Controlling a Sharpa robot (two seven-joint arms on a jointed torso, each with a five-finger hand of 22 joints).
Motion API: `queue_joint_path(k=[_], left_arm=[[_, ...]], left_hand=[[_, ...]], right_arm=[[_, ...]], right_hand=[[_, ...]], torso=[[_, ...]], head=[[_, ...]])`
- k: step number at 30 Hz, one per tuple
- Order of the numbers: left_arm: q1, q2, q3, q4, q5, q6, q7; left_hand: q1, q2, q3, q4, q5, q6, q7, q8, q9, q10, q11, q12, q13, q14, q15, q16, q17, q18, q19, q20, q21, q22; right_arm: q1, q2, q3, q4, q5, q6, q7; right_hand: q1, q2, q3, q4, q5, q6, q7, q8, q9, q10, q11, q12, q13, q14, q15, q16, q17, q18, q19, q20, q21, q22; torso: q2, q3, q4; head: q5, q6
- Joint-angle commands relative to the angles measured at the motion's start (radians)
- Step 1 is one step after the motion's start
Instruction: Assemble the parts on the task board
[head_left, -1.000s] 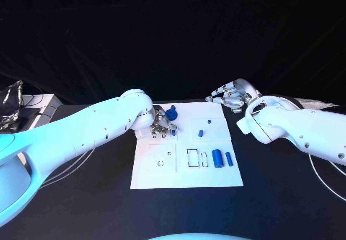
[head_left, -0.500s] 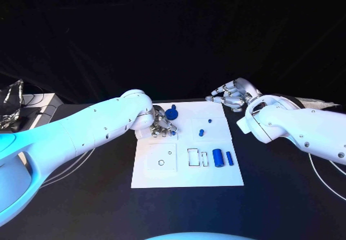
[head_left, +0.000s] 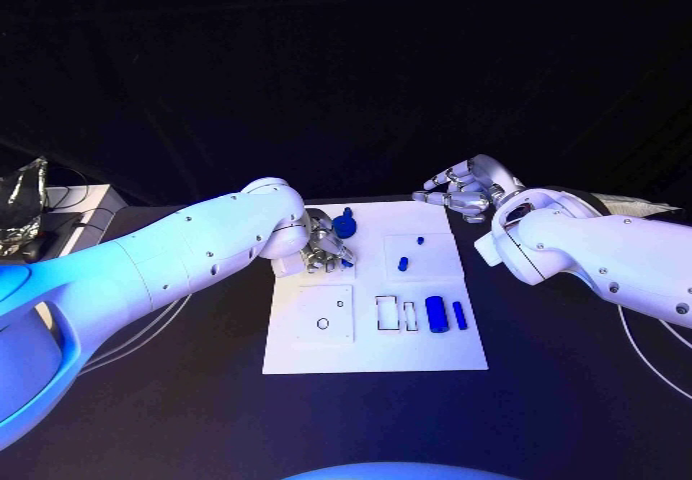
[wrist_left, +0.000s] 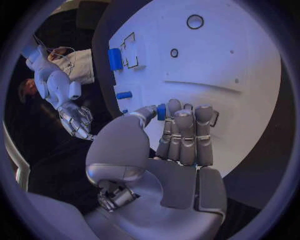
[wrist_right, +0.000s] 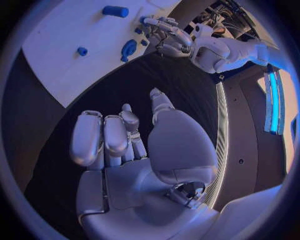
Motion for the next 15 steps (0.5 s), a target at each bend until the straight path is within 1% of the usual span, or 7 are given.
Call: queue_joint_path(k=[1,5,8,9,11,14,15], left_arm=[[-0.001,-0.005,0.000,0.011,0.017,-0.028,0.037],[-0.002,-0.019,0.000,0.028,0.021,-0.050,0.040],[-0.003,-0.039,0.001,0.052,0.026,-0.064,0.034],[-0.003,-0.046,0.001,0.061,0.028,-0.068,0.031],[-0.003,-0.063,0.002,0.081,0.034,-0.075,0.026],[-0.003,-0.087,0.003,0.109,0.040,-0.086,0.017],[-0.003,-0.101,0.003,0.125,0.042,-0.092,0.013]], left_hand=[[-0.016,-0.004,0.161,-0.151,-0.003,-0.006,-0.003,0.008,0.036,0.005,-0.001,-0.003,-0.008,-0.002,0.000,0.006,0.000,0.006,-0.004,0.001,-0.001,0.005],[-0.029,-0.010,0.183,-0.167,-0.002,0.000,-0.005,0.012,0.039,0.009,-0.003,0.004,-0.018,0.003,-0.002,0.014,0.003,0.006,0.001,0.000,0.002,0.016],[-0.052,-0.026,0.217,-0.185,0.003,0.011,-0.011,0.016,0.041,0.022,-0.009,0.005,-0.025,0.020,-0.007,0.028,0.021,0.007,0.011,-0.002,0.006,0.025],[-0.066,-0.034,0.241,-0.194,0.005,0.018,-0.013,0.019,0.042,0.031,-0.012,0.003,-0.029,0.028,-0.009,0.034,0.030,0.007,0.017,-0.004,0.009,0.030],[-0.087,-0.044,0.264,-0.207,0.007,0.027,-0.018,0.023,0.044,0.045,-0.017,0.001,-0.036,0.038,-0.013,0.039,0.044,0.004,0.027,-0.009,0.015,0.041],[-0.102,-0.055,0.281,-0.216,0.023,0.043,-0.025,0.026,0.044,0.062,-0.023,0.000,-0.040,0.059,-0.019,0.052,0.069,-0.001,0.048,-0.018,0.027,0.058],[-0.112,-0.060,0.288,-0.219,0.033,0.054,-0.031,0.028,0.044,0.075,-0.029,-0.001,-0.042,0.073,-0.024,0.060,0.085,-0.004,0.060,-0.023,0.035,0.068]], right_arm=[[-0.001,0.001,0.000,-0.001,-0.013,0.019,0.000],[-0.001,0.001,-0.001,-0.003,-0.013,0.023,-0.001],[-0.002,0.001,-0.001,-0.004,-0.013,0.026,-0.002],[-0.002,0.000,-0.001,-0.004,-0.013,0.026,-0.002],[-0.002,-0.001,-0.001,-0.004,-0.013,0.027,-0.002],[-0.002,-0.003,-0.001,-0.004,-0.013,0.027,-0.002],[-0.002,-0.004,-0.001,-0.004,-0.013,0.027,0.000]], right_hand=[[0.003,0.003,-0.002,-0.004,0.004,-0.001,0.004,-0.006,0.001,0.002,-0.007,-0.006,0.001,0.003,-0.005,-0.003,-0.001,0.001,0.041,-0.007,-0.004,0.158],[0.003,0.003,-0.002,-0.004,0.004,-0.001,0.004,-0.006,0.001,0.002,-0.007,-0.006,0.001,0.003,-0.005,-0.003,-0.001,0.001,0.041,-0.007,-0.004,0.158],[0.003,0.003,-0.002,-0.004,0.004,-0.001,0.004,-0.006,0.001,0.002,-0.007,-0.006,0.001,0.003,-0.005,-0.003,-0.001,0.001,0.041,-0.007,-0.004,0.158],[0.003,0.003,-0.002,-0.004,0.004,-0.001,0.004,-0.006,0.001,0.002,-0.007,-0.006,0.001,0.003,-0.005,-0.003,-0.001,0.001,0.041,-0.007,-0.004,0.158],[0.003,0.003,-0.002,-0.004,0.004,-0.001,0.004,-0.006,0.001,0.002,-0.007,-0.006,0.001,0.003,-0.005,-0.003,-0.001,0.001,0.041,-0.007,-0.004,0.158],[0.002,0.003,-0.003,-0.005,0.004,-0.002,0.004,-0.006,0.001,0.002,-0.007,-0.006,0.001,0.003,-0.005,-0.002,-0.001,0.001,0.041,-0.007,-0.003,0.158],[0.002,0.003,-0.003,-0.005,0.004,-0.002,0.004,-0.006,0.001,0.002,-0.007,-0.006,0.001,0.003,-0.005,-0.002,-0.001,0.001,0.041,-0.007,-0.003,0.158]], torso=[[0.000,0.0001,0.0007],[-0.002,0.0001,0.0006],[-0.002,0.0004,0.0015],[-0.003,0.0004,0.0019],[-0.003,0.0003,0.0029],[-0.006,0.0000,0.0052],[-0.007,-0.0001,0.0061]], head=[[0.001,-0.001],[0.003,-0.002],[0.003,-0.002],[0.004,-0.002],[0.005,-0.002],[0.004,-0.004],[0.005,-0.005]])
